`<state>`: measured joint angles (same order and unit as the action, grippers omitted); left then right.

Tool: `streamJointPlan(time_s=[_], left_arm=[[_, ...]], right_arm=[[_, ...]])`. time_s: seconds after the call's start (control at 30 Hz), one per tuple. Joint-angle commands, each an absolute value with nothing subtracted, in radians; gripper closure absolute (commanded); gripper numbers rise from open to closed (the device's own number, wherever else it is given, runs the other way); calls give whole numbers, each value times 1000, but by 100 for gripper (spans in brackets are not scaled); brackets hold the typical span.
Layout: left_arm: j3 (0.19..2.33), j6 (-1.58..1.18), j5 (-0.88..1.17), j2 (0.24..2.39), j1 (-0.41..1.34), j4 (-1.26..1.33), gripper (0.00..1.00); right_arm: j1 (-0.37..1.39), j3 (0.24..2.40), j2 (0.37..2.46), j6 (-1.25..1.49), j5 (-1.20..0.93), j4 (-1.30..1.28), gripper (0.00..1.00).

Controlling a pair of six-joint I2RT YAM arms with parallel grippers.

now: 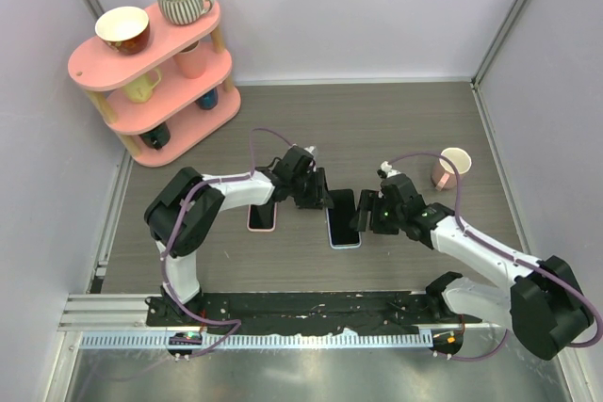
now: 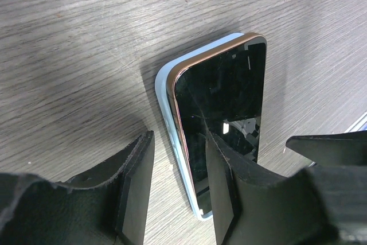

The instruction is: Put the phone into the phone case

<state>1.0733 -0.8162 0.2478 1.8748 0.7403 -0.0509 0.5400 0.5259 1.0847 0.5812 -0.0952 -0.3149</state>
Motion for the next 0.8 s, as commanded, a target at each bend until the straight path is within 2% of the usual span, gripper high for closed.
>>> streamJointPlan(time_s=[0.0, 0.3, 0.57, 0.63, 0.77], left_arm=[[1060, -828, 225, 1893, 742, -28, 56], [1005, -891, 383, 1905, 729, 135, 64], [1060, -828, 403, 1927, 699, 3, 67], [1058, -819, 388, 1942, 701, -27, 71], [1019, -856, 413, 1950, 699, 36, 76]], right_arm=[[534, 525, 1109, 601, -48, -241, 29], [506, 557, 1230, 563, -92, -157, 26], [469, 557, 1302, 545, -195, -57, 24], [469, 564, 1333, 548, -236, -41, 25], [469, 554, 1396, 580, -290, 43, 25]])
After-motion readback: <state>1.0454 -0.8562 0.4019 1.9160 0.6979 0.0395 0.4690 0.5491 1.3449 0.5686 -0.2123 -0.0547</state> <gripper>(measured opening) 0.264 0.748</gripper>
